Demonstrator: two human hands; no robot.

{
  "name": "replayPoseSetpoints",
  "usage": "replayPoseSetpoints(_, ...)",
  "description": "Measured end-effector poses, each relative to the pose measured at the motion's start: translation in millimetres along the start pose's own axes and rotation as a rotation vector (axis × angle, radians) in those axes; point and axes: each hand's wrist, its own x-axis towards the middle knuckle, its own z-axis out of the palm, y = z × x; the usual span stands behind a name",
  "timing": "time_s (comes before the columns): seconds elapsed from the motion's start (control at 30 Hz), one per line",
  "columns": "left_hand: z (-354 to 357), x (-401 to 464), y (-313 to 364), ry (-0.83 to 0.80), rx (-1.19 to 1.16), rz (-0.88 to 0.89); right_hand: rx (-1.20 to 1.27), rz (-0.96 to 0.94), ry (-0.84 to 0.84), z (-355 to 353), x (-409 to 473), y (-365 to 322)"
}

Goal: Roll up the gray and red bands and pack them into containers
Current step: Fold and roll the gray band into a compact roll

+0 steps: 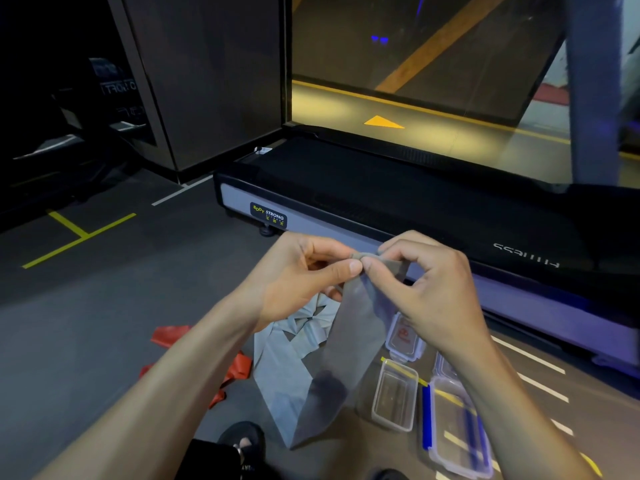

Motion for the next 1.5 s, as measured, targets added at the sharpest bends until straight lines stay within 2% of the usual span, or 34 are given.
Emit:
replayPoseSetpoints(0.33, -1, 1, -1, 0.007, -0.041, -0.05, 0.096, 0.026, -0.012, -1, -1, 1)
replayPoseSetpoints(0.57, 2, 1, -1, 0.021, -0.046, -0.07, 0.026, -0.016, 0.001, 1, 0, 0)
replayPoseSetpoints(0.87, 6, 2, -1, 0.064, 0.003, -0.087, 0.014, 0.032, 0.001, 0, 0, 2)
replayPoseSetpoints(1.23, 10, 6, -4, 0.157, 0.289, -0.033, 0.077, 0.169, -0.01, -4, -1, -3)
replayPoseSetpoints(1.37, 6, 6, -3, 0.191, 0.229, -0.053, 0.095, 0.18, -0.065, -9, -2, -2)
replayPoseSetpoints(1.5, 4, 5, -4, 0.175, 0.131, -0.022, 0.117, 0.177, -0.006, -9, -2, -4)
